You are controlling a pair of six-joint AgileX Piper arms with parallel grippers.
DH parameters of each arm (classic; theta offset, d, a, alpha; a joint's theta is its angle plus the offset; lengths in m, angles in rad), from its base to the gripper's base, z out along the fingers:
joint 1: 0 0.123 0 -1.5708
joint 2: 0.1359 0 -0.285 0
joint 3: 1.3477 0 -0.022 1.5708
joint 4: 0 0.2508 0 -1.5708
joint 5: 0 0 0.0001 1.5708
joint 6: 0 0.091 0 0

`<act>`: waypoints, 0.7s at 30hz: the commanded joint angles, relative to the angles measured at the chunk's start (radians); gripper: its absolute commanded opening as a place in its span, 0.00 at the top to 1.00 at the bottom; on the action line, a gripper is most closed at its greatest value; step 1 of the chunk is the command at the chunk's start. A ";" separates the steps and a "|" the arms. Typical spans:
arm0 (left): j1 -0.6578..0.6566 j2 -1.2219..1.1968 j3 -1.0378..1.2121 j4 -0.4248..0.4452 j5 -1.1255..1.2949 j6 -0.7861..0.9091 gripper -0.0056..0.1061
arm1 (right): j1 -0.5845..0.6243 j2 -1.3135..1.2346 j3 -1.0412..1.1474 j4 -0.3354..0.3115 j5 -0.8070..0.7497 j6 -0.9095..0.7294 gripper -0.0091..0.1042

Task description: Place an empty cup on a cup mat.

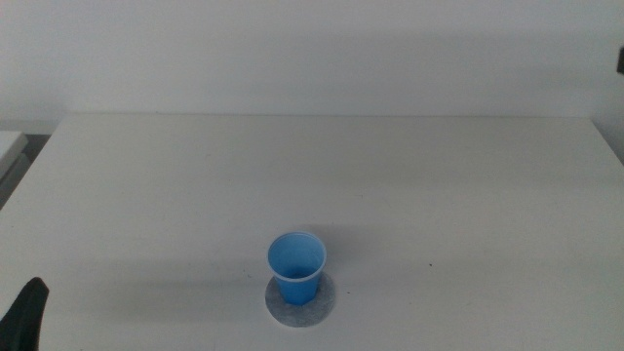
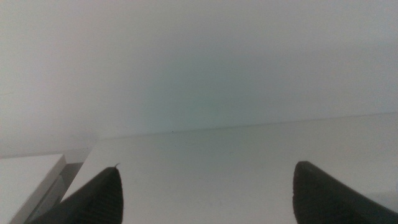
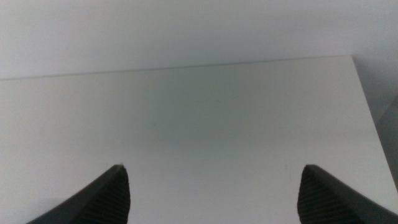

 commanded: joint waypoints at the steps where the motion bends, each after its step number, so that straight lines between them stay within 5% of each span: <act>1: -0.002 -0.004 0.000 -0.003 -0.005 -0.003 0.11 | -0.007 -0.082 0.097 0.002 -0.091 -0.014 0.10; 12: -0.002 -0.004 0.000 -0.003 -0.005 -0.003 0.11 | -0.007 -0.417 0.442 -0.084 -0.279 -0.012 0.10; 21: -0.002 -0.004 0.000 -0.003 -0.005 -0.003 0.11 | -0.007 -0.584 0.737 -0.087 -0.399 0.013 0.10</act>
